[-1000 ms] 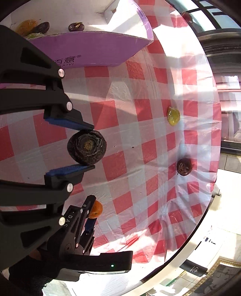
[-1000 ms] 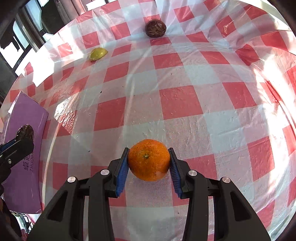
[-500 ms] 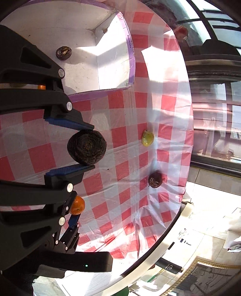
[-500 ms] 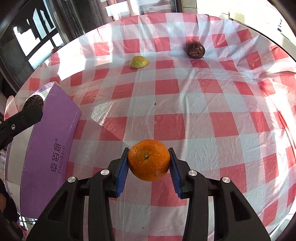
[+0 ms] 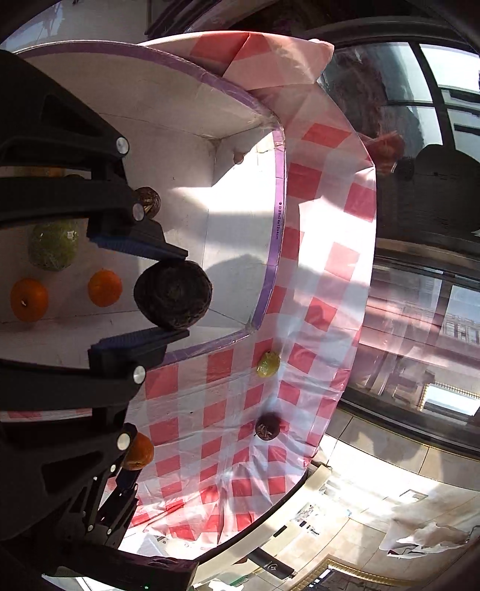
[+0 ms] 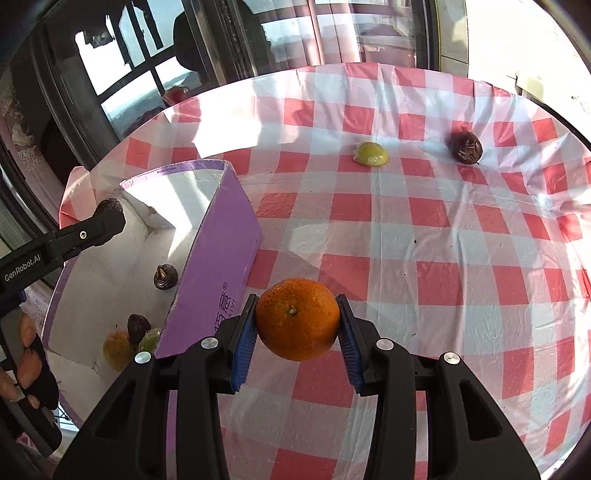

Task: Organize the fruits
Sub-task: 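Open both grippers to drop the date and orange into the box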

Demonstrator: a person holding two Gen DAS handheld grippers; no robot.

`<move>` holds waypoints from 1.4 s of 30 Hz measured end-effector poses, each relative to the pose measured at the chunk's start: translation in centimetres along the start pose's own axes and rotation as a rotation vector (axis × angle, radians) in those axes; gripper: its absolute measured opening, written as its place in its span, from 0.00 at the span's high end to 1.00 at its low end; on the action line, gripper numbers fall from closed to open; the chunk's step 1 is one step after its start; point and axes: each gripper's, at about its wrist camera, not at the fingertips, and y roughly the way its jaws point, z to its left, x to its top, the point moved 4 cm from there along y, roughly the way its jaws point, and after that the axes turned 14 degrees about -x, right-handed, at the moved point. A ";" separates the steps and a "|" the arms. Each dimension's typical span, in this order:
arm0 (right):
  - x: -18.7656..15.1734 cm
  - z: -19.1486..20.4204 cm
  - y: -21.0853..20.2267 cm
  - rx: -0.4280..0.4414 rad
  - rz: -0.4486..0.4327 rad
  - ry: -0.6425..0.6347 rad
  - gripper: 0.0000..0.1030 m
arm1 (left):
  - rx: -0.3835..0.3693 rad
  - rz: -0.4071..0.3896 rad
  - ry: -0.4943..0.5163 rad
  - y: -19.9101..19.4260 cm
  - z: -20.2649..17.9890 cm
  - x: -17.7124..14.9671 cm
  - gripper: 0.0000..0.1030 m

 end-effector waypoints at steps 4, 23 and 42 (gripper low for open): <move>0.6 3.4 -0.9 0.049 -0.031 -0.054 0.60 | 0.045 -0.017 -0.018 -1.7 2.9 -0.1 0.65; -0.7 14.2 -0.4 0.191 0.016 -0.362 0.60 | 0.210 0.172 -0.099 -2.2 12.1 -3.7 0.65; -2.0 14.1 1.0 0.149 0.099 -0.403 0.58 | 0.198 0.226 -0.080 -0.9 11.8 -3.7 0.48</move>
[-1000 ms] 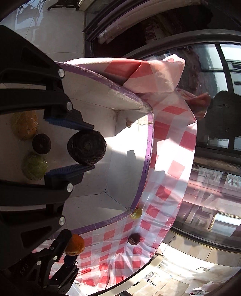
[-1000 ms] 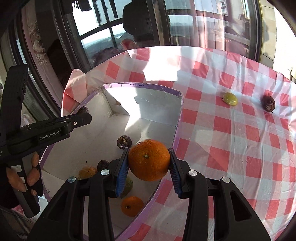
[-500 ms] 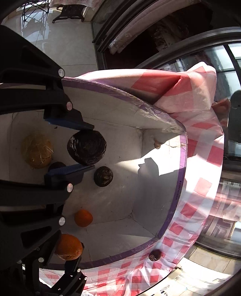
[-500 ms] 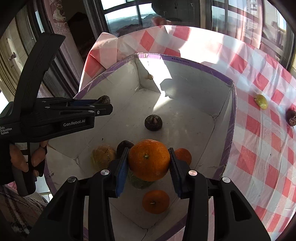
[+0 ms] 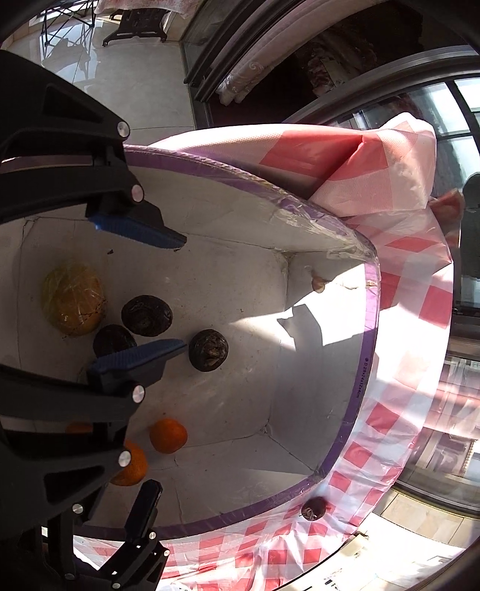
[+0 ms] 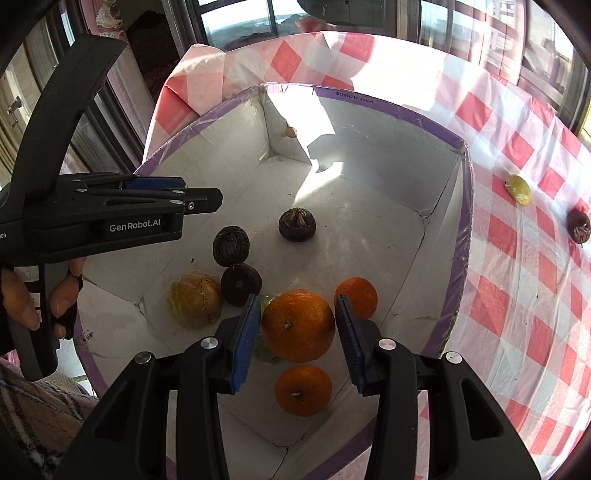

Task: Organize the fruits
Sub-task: 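Open both grippers to drop the date and orange into the box, then move both grippers back over the tablecloth toward the last fruits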

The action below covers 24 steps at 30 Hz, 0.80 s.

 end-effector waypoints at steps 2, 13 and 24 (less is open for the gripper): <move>-0.1 0.0 0.0 0.001 0.001 0.001 0.58 | 0.006 0.002 0.001 0.0 -0.1 -0.1 0.44; -0.1 0.1 -0.1 0.023 -0.009 0.013 0.54 | 0.043 0.011 0.001 0.1 0.1 -0.2 0.31; -0.3 -0.5 -0.9 0.103 -0.053 0.052 0.44 | 0.141 0.011 0.044 0.0 -0.5 -0.4 0.17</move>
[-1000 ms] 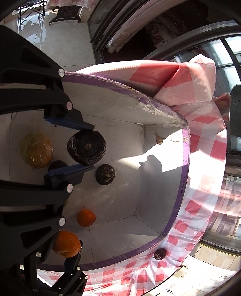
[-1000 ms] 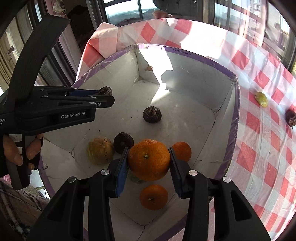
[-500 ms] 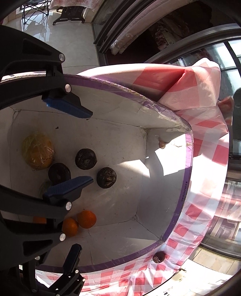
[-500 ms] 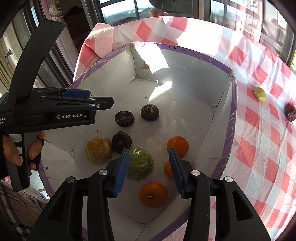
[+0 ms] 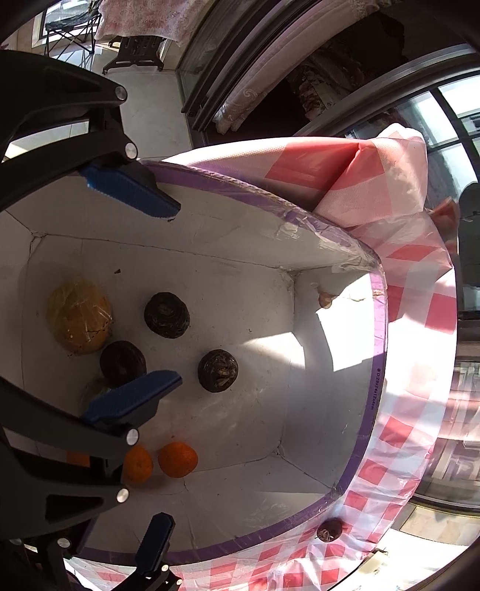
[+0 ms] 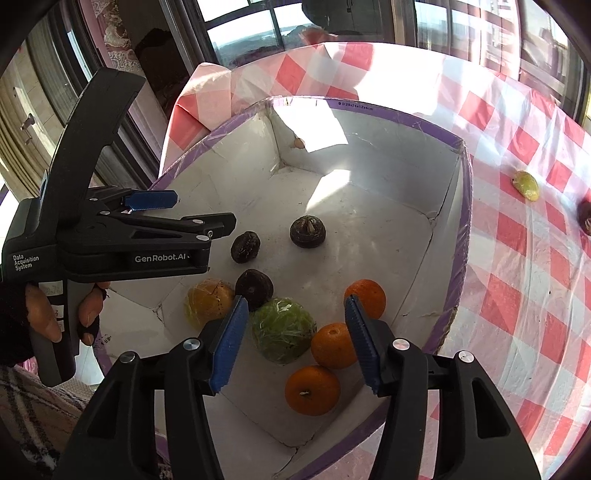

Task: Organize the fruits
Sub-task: 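Move both grippers back over the tablecloth toward the last fruits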

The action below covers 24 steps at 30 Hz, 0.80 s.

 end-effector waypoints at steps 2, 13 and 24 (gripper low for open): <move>-0.1 0.1 -0.3 0.031 -0.012 -0.003 0.37 | 0.033 -0.034 0.014 -0.5 -0.2 0.1 0.15; -0.5 -2.2 -2.7 0.221 -0.091 0.013 0.34 | 0.340 -0.266 0.110 -4.3 -4.3 2.6 0.05; -4.4 -20.7 -3.0 -0.095 -0.034 0.427 0.30 | 0.178 -0.369 0.395 -3.7 -19.7 5.6 0.04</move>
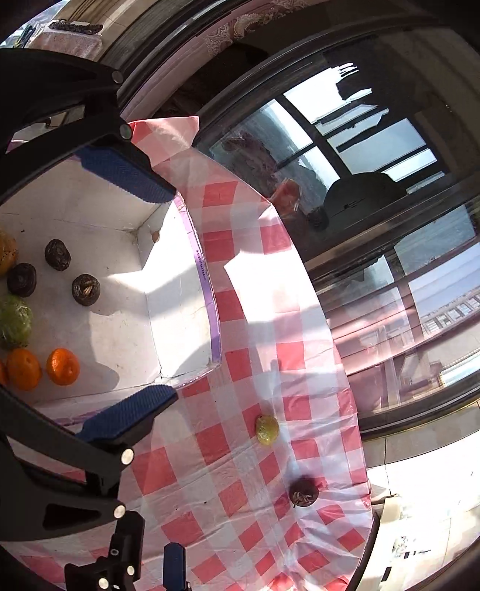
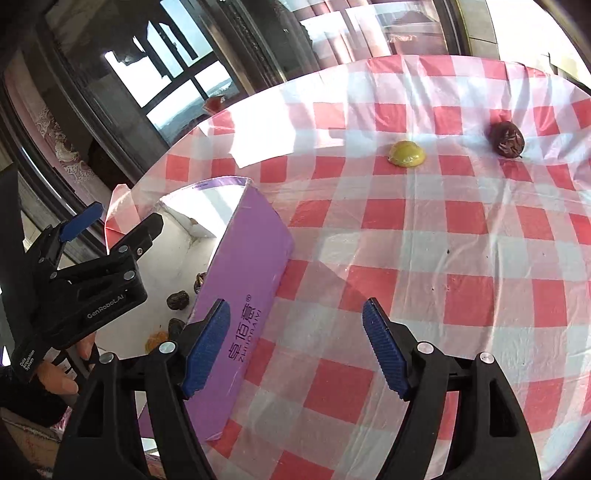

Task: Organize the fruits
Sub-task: 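Move both grippers back over the tablecloth toward the last fruits, then grasp the large red-brown fruit with the right gripper while the left grasps the yellow wrapped fruit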

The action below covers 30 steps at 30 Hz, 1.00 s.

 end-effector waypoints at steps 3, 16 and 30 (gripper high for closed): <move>-0.3 -5.4 1.1 -0.095 0.042 0.080 0.30 | -0.125 -0.010 0.074 0.6 -5.0 1.3 0.04; 5.0 -19.4 8.4 -0.271 0.076 0.166 0.24 | -0.460 0.439 -0.086 9.6 -18.2 -3.6 0.04; 19.4 -21.3 18.8 -0.362 -0.061 0.166 0.23 | -0.342 0.535 -0.233 13.2 -19.4 -3.9 0.04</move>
